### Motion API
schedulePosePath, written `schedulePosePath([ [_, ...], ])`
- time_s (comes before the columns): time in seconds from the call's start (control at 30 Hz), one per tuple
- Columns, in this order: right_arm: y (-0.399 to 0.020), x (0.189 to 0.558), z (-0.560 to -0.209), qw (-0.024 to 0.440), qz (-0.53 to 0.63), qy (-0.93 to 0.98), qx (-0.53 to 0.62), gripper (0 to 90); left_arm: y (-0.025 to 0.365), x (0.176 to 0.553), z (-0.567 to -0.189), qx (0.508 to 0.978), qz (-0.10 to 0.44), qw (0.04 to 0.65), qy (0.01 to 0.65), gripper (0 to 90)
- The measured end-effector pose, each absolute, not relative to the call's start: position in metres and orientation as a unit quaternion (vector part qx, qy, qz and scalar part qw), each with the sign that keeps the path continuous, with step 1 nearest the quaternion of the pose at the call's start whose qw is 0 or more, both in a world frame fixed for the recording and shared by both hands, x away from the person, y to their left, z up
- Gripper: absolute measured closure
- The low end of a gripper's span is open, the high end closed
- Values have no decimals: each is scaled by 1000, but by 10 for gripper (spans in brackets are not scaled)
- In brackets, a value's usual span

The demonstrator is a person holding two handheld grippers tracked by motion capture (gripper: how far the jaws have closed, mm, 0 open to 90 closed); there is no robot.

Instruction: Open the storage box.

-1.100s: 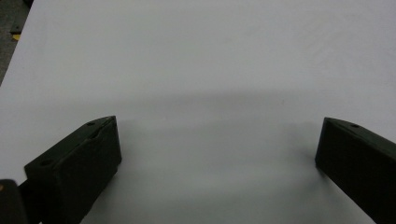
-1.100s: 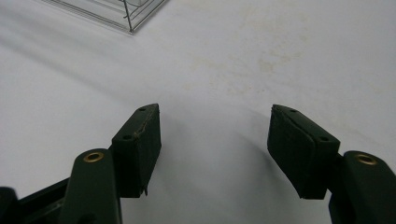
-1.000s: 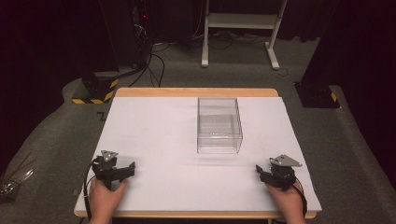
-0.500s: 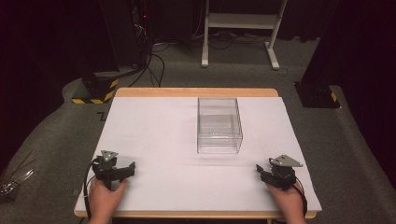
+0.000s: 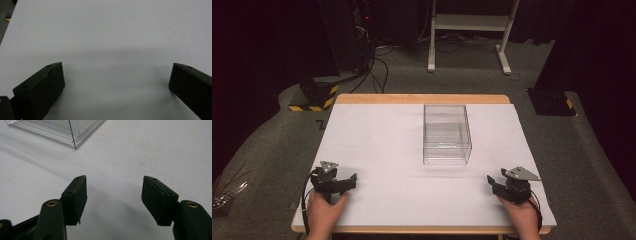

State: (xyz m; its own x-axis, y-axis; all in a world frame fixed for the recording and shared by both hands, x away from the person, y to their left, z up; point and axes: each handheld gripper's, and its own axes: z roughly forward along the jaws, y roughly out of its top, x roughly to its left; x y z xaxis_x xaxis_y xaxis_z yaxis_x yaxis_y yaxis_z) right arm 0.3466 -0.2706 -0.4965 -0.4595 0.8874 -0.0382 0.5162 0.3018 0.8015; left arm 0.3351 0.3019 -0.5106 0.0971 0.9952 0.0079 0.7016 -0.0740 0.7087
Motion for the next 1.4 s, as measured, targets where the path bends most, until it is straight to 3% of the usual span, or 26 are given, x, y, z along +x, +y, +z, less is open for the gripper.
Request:
schedulePosePath([
  [0.8, -236, 333, -481, 252, 416, 777, 399, 391, 302, 335, -511, 685, 260, 282, 619, 3],
  [1.4, -202, 327, -484, 222, 431, 791, 373, 377, 302, 335, -511, 685, 260, 282, 619, 3],
])
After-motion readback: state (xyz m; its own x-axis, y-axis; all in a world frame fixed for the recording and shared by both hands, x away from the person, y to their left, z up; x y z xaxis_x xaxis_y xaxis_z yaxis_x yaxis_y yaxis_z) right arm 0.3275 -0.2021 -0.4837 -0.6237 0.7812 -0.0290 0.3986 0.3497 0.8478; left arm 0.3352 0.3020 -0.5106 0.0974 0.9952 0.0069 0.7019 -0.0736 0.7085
